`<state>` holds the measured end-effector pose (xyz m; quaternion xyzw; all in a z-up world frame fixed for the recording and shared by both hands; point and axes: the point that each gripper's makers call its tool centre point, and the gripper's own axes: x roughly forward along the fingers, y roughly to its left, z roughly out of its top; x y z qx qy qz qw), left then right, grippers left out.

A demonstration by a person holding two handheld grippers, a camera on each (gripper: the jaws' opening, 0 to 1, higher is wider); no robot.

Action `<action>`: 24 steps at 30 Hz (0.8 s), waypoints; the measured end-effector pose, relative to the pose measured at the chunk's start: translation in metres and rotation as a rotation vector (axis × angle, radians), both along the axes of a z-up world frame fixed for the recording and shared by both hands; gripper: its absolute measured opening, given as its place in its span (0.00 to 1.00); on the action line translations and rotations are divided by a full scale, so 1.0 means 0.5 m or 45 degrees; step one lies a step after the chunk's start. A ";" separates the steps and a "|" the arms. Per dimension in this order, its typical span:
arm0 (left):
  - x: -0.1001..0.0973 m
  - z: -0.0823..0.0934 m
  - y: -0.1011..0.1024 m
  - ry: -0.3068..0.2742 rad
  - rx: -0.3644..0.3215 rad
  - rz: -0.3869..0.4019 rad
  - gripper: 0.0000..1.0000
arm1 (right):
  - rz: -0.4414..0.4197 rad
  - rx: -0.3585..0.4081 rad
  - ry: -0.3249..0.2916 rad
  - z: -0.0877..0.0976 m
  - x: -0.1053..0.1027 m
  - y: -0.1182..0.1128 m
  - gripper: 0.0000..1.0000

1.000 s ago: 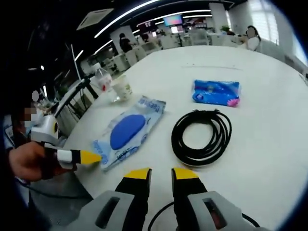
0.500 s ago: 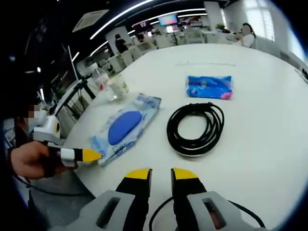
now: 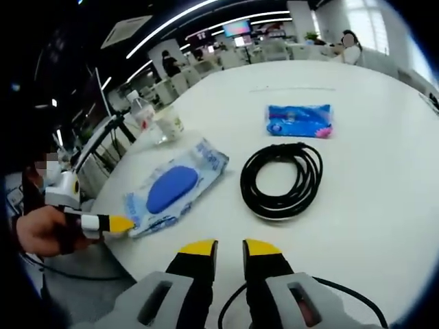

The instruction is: Arrange the tabletop items into an orderly group along one side of the table until the central work area is clear of visible clutter.

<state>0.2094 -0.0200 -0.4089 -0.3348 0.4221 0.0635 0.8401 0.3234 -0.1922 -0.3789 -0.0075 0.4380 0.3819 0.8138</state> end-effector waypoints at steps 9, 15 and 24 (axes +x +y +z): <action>-0.037 -0.001 0.029 0.004 -0.003 0.064 0.05 | 0.017 0.015 0.019 -0.001 -0.011 0.018 0.12; -0.050 0.005 0.064 -0.009 0.001 0.164 0.04 | 0.054 0.016 0.025 0.002 -0.010 0.036 0.12; -0.062 0.008 0.120 -0.039 0.012 0.292 0.03 | 0.117 0.020 0.034 -0.002 -0.008 0.076 0.12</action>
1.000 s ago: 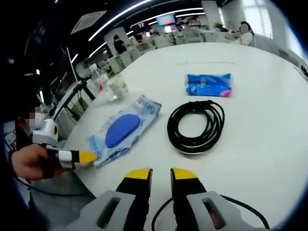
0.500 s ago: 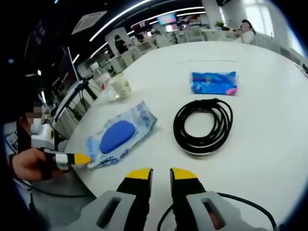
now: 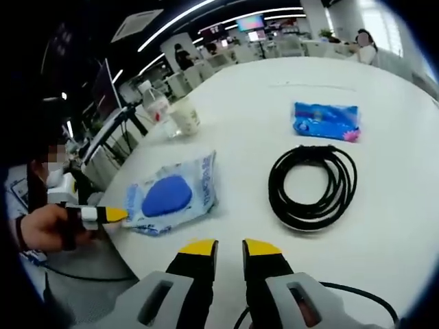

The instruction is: Arrange the tabletop items into an orderly group along one side of the table until the central work area is clear of visible clutter.

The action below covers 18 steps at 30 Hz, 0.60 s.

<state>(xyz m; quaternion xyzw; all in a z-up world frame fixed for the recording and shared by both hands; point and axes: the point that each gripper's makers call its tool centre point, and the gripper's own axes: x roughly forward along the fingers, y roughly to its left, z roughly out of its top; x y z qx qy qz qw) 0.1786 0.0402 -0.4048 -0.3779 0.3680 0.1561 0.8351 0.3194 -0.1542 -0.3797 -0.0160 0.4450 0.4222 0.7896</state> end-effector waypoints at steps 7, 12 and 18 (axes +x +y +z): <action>0.002 0.001 0.013 -0.018 -0.005 0.041 0.04 | 0.039 0.015 0.007 0.000 0.001 0.031 0.13; 0.000 0.010 0.008 -0.013 0.052 -0.024 0.07 | 0.070 0.008 0.020 -0.006 -0.003 0.051 0.15; -0.004 0.011 0.002 0.002 0.124 -0.125 0.11 | 0.106 -0.005 0.031 -0.009 -0.006 0.070 0.18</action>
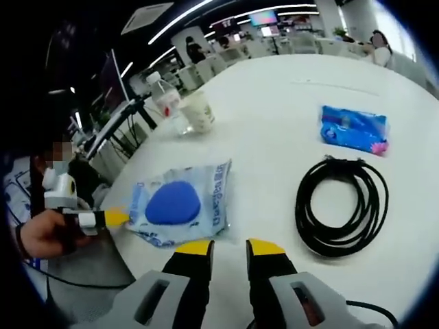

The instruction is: Arrange the tabletop items into an orderly group along one side of the table until the central work area is clear of visible clutter.

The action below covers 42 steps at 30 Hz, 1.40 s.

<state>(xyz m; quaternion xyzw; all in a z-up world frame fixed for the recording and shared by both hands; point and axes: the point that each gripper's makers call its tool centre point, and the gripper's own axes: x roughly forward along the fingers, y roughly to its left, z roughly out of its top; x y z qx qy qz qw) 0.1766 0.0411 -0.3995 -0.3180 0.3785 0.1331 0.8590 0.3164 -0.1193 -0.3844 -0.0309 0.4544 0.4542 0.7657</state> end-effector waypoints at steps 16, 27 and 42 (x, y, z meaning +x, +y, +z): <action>-0.017 -0.007 -0.016 0.034 0.020 -0.049 0.12 | 0.060 -0.019 0.059 -0.021 0.020 0.057 0.22; -0.010 -0.015 -0.010 0.025 0.026 -0.047 0.11 | 0.052 -0.003 0.097 -0.026 0.010 0.069 0.21; 0.001 -0.011 -0.019 -0.015 -0.017 -0.039 0.02 | 0.070 0.005 0.065 -0.028 0.007 0.070 0.01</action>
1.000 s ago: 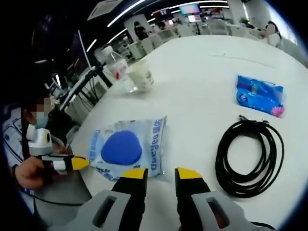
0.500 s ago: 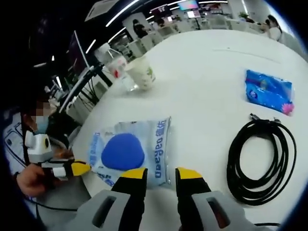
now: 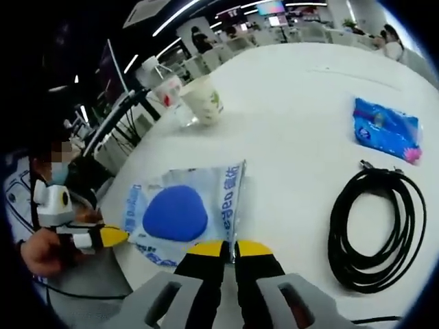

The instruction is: Arrange the tabletop items into an orderly group along one side of the table until the central work area is clear of visible clutter.

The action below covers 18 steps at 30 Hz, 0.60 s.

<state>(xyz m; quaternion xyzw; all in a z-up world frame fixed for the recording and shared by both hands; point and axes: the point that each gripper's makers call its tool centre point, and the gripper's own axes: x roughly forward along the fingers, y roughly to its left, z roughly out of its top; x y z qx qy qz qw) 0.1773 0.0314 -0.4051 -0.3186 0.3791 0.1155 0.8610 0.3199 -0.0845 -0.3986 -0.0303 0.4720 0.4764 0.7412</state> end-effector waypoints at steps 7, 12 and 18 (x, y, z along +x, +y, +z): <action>0.004 0.034 -0.021 -0.024 0.005 -0.025 0.01 | -0.014 0.022 -0.007 0.010 0.007 -0.002 0.00; 0.012 0.051 -0.028 -0.042 -0.003 -0.030 0.01 | -0.024 0.039 -0.019 0.015 0.022 -0.007 0.00; 0.035 0.056 -0.036 -0.048 0.018 -0.083 0.01 | -0.058 0.042 -0.037 0.025 0.036 -0.025 0.00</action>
